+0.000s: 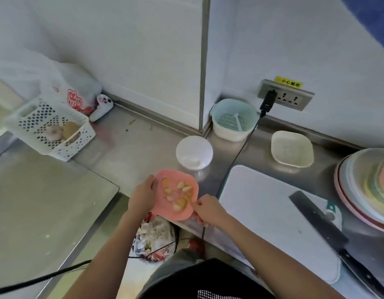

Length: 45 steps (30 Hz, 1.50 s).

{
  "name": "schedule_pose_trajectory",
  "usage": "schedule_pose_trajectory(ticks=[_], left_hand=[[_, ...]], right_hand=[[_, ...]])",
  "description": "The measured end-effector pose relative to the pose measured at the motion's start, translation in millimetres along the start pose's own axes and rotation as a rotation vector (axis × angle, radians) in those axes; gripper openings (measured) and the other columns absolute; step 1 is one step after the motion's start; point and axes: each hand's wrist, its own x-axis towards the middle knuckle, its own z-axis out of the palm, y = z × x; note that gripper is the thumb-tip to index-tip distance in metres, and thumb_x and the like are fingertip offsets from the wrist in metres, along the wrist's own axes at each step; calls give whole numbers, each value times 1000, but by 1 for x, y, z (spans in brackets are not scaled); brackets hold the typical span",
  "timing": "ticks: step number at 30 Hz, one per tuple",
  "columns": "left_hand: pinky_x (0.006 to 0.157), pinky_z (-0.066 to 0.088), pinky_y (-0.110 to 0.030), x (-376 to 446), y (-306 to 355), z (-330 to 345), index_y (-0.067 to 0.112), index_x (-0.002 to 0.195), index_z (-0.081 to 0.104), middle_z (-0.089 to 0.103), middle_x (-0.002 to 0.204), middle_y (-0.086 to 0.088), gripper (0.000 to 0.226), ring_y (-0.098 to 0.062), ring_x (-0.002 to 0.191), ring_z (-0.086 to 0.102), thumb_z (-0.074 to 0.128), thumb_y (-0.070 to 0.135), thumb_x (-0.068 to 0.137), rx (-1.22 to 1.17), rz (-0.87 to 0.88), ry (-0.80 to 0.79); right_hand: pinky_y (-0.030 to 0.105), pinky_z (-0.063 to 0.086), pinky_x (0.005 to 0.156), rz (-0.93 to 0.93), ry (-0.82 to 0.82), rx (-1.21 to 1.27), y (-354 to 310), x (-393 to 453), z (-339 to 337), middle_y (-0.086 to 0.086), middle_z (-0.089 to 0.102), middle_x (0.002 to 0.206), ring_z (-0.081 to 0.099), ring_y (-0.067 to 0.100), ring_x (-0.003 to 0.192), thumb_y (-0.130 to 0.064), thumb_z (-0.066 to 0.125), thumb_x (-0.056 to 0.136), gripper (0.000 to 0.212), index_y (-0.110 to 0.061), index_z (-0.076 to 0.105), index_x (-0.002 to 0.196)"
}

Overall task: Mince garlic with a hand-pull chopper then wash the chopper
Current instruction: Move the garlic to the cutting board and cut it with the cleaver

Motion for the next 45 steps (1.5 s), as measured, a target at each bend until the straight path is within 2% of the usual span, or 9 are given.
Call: schedule_pose_trajectory(ticks=[5, 8, 15, 27, 31, 33, 37, 40, 45], left_hand=[[76, 52, -46, 20, -10, 7, 12, 113, 43, 60, 97, -14, 27, -35, 86, 61, 30, 34, 102, 23, 13, -81], [86, 47, -46, 16, -11, 9, 14, 132, 41, 48, 123, -13, 34, -35, 108, 51, 39, 26, 100, 91, 23, 12], [88, 35, -42, 14, -5, 24, 21, 117, 64, 55, 121, -7, 33, -32, 106, 48, 57, 11, 87, 303, 374, 5], [73, 43, -26, -1, -13, 32, 16, 116, 63, 52, 130, 1, 31, -22, 105, 57, 59, 24, 86, 115, 495, -212], [81, 47, -28, -4, -9, 38, 16, 119, 61, 49, 134, -1, 29, -21, 109, 57, 56, 26, 92, 126, 481, -217], [87, 45, -30, -3, -6, 37, 14, 123, 57, 50, 134, -3, 29, -22, 109, 57, 52, 19, 95, 144, 466, -214], [72, 45, -30, -4, -9, 34, 11, 117, 54, 60, 108, -4, 26, -25, 94, 60, 55, 12, 91, 33, 392, -153], [62, 36, -30, -2, -16, 29, 9, 103, 52, 57, 89, -2, 19, -23, 77, 53, 59, 11, 86, -122, 195, -21], [69, 41, -31, 8, -23, 30, 7, 101, 67, 61, 105, -6, 22, -27, 92, 55, 57, 2, 82, -49, 207, -9]], right_hand=[[26, 36, 53, -25, 220, -105, -6, 19, 6, -6, 47, 62, 49, 15, 63, -35, 48, 95, 38, -20, 44, 61], [26, 41, 64, -156, 286, -135, -12, 31, 1, -2, 57, 83, 55, 15, 76, -28, 48, 96, 19, -14, 61, 95], [32, 45, 85, -198, 260, -517, -18, 61, 8, 7, 60, 115, 48, 26, 112, -16, 43, 96, 28, -16, 58, 120], [32, 45, 93, -401, 163, -634, -32, 76, 11, 11, 51, 132, 46, 26, 120, -16, 43, 97, 34, -10, 44, 131], [-3, 34, 75, -394, 156, -553, -39, 83, 15, -5, 52, 124, 50, 2, 102, -28, 42, 99, 38, -15, 49, 133], [3, 40, 68, -375, 173, -554, -41, 85, 17, -6, 52, 112, 50, -2, 88, -30, 42, 98, 33, -15, 55, 124], [31, 44, 94, -399, 87, -642, -40, 86, 16, 4, 54, 117, 44, 21, 115, -17, 49, 95, 36, -22, 48, 131], [33, 44, 94, -388, 98, -581, -33, 88, 16, 6, 53, 126, 41, 25, 122, -20, 51, 94, 37, -20, 48, 131], [32, 39, 91, -271, 139, -377, -32, 84, 23, 12, 45, 128, 44, 28, 116, -11, 42, 96, 35, -11, 49, 130]])
